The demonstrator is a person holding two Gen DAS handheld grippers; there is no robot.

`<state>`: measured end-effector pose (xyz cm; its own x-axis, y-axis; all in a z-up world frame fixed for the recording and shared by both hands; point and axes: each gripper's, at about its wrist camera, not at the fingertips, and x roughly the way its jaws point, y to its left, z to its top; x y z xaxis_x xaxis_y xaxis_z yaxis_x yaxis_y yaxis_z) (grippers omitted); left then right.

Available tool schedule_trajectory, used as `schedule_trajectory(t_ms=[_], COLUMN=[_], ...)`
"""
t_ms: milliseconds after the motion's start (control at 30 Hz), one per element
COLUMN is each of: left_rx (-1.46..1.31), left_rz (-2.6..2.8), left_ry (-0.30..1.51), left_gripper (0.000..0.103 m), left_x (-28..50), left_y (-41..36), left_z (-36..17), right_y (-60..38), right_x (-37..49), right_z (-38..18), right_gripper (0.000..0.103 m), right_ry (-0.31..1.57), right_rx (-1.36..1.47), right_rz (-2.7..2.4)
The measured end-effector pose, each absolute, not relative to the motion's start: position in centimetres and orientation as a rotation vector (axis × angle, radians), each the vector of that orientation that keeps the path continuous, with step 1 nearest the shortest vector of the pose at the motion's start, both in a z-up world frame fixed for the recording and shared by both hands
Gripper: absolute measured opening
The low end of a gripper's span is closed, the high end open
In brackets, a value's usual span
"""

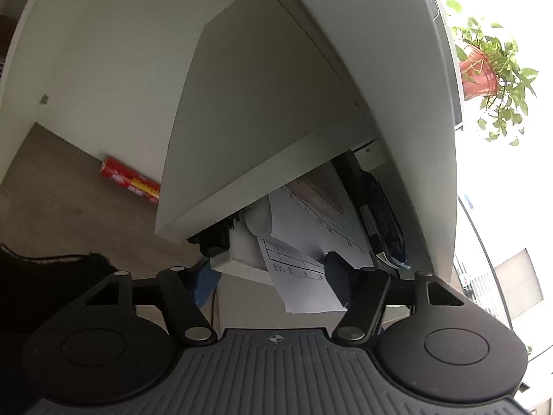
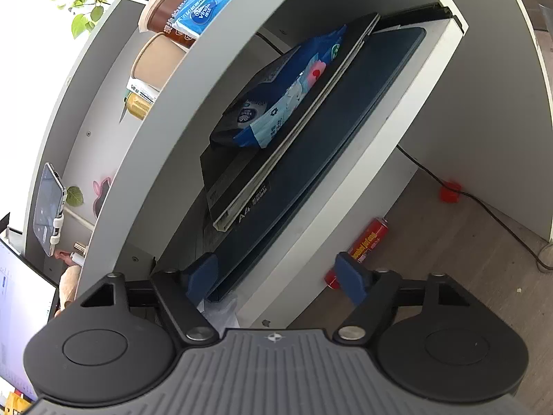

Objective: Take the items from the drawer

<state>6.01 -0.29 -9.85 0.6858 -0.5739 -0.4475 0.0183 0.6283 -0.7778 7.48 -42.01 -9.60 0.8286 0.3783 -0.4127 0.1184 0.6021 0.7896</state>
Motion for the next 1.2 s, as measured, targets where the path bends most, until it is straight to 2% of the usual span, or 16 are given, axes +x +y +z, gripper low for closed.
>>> schedule_trajectory(t_ms=[167,333,467,500,767,833,1200], left_rx=[-0.831,-0.831,-0.837,-0.838,-0.83,-0.839,-0.823], left_rz=[-0.377,-0.377,-0.395,-0.399,-0.404,-0.404,-0.414], left_ry=[0.753,0.761,0.792,0.8,0.802,0.806,0.811], left_gripper=[0.069,0.067,0.058,0.05,0.048,0.047,0.045], left_x=[6.1,6.1,6.3,6.4,6.4,6.4,6.3], left_y=[-0.6,-1.0,-1.3,-1.4,-2.3,-2.5,-4.0], left_z=[-9.7,-9.5,-9.5,-9.5,-9.1,-9.0,-8.1], right_y=[-42.3,-42.4,-42.5,-42.6,-41.6,-41.2,-41.5], right_x=[7.5,7.6,7.7,7.7,6.5,7.0,6.9], right_z=[-9.3,-8.7,-8.2,-8.1,-8.0,-8.4,-7.5], right_gripper=[0.061,0.048,0.048,0.048,0.048,0.044,0.044], right_ry=[0.592,0.575,0.577,0.578,0.599,0.619,0.629], right_rx=[0.934,0.921,0.904,0.898,0.806,0.772,0.757], right_rz=[0.171,0.193,0.197,0.199,0.196,0.187,0.182])
